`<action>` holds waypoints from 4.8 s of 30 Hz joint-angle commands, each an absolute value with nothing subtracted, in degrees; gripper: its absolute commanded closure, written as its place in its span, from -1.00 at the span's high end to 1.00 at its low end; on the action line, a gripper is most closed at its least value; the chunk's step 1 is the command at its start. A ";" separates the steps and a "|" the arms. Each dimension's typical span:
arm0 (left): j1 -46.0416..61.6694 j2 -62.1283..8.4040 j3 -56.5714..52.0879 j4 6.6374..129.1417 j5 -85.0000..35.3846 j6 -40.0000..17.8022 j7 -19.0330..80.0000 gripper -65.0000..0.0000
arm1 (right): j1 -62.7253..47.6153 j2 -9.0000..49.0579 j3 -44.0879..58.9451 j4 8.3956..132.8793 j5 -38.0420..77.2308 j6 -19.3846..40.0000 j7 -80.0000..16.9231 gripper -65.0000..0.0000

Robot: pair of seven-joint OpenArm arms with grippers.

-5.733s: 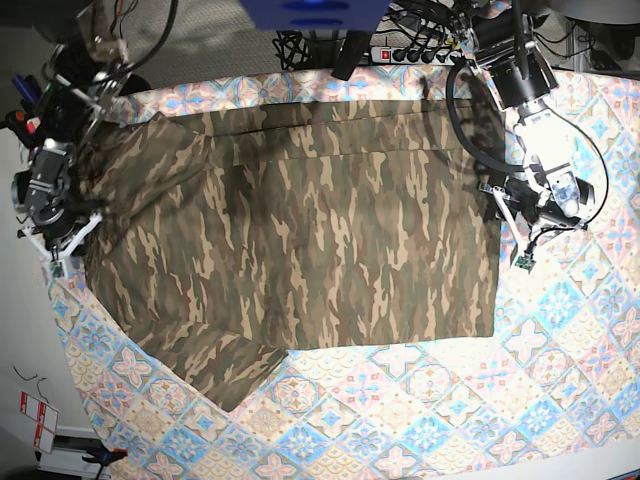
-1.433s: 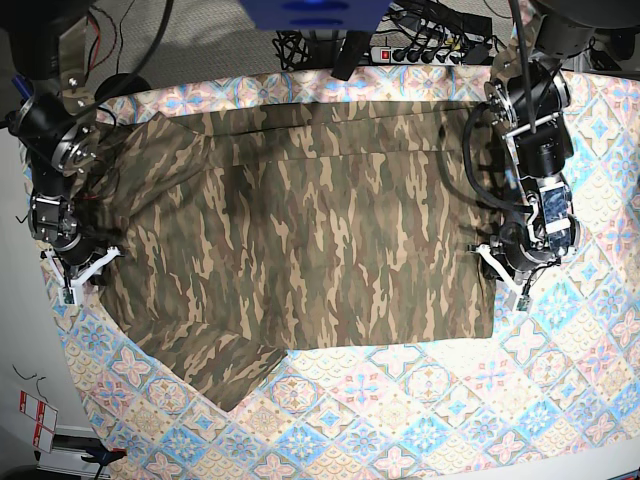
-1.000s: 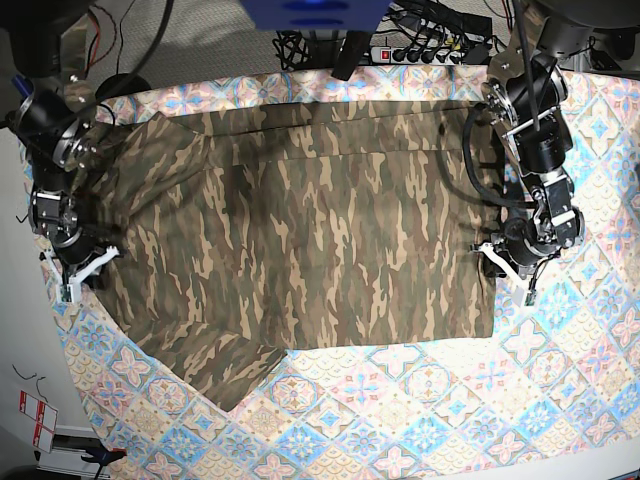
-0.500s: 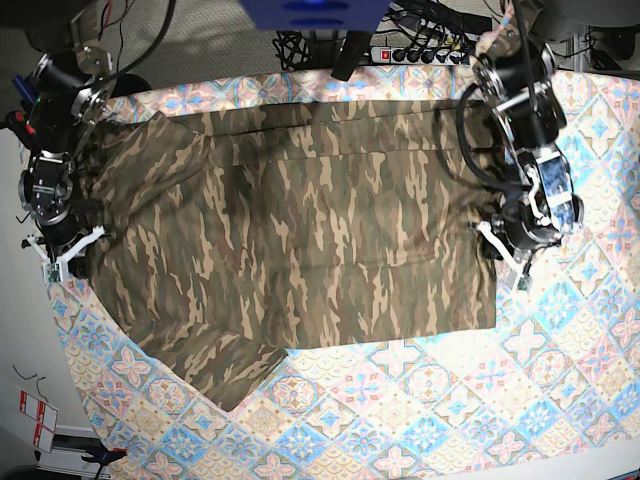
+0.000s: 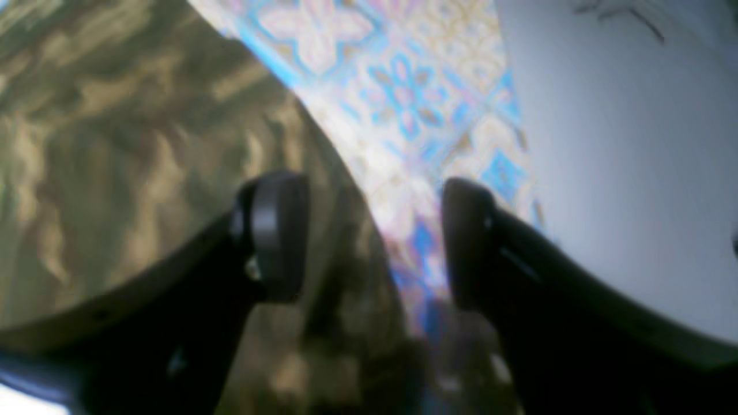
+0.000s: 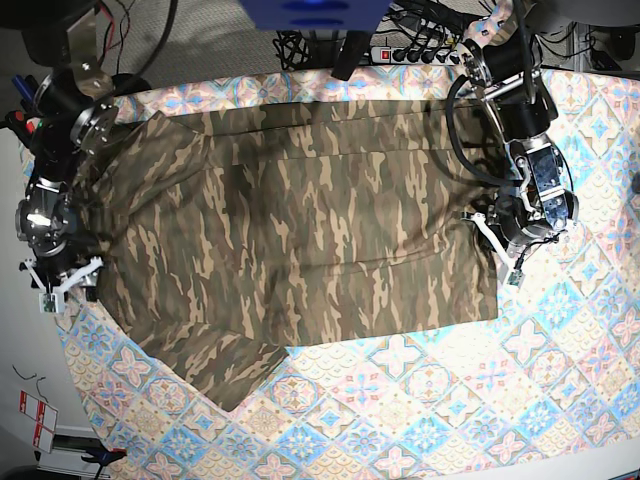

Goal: Fold the T-shirt properly
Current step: 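Hold the shirt side edges with both grippers and tension them apart, then slide both grippers along the shirt sides toward the collar edge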

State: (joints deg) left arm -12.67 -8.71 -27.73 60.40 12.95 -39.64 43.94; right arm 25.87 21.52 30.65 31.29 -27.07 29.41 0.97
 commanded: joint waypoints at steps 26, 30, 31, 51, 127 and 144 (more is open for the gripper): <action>-11.65 -8.92 -27.56 61.14 13.23 -40.00 44.97 -0.78 | 33.89 25.98 39.96 9.01 -27.03 28.88 1.45 0.11; -11.03 -8.92 -27.56 61.14 13.23 -40.00 45.05 -0.78 | 33.10 25.98 42.95 9.54 -26.59 28.79 0.75 0.10; -11.03 -8.92 -27.56 61.14 13.23 -40.00 45.05 -0.78 | 32.31 25.80 44.26 9.80 -26.68 28.79 0.84 0.10; -10.95 -8.92 -27.56 61.14 13.23 -40.00 45.05 -0.77 | 29.41 25.63 50.95 12.62 -27.38 29.23 -0.84 0.11; -13.58 -7.60 -30.11 69.41 12.70 -40.00 50.24 0.25 | 5.14 9.80 40.66 63.69 -33.19 40.00 0.66 -0.91; -20.18 -9.36 -24.75 44.26 1.36 -40.00 46.02 0.25 | 5.41 9.63 41.01 63.60 -38.02 40.00 -2.07 -0.91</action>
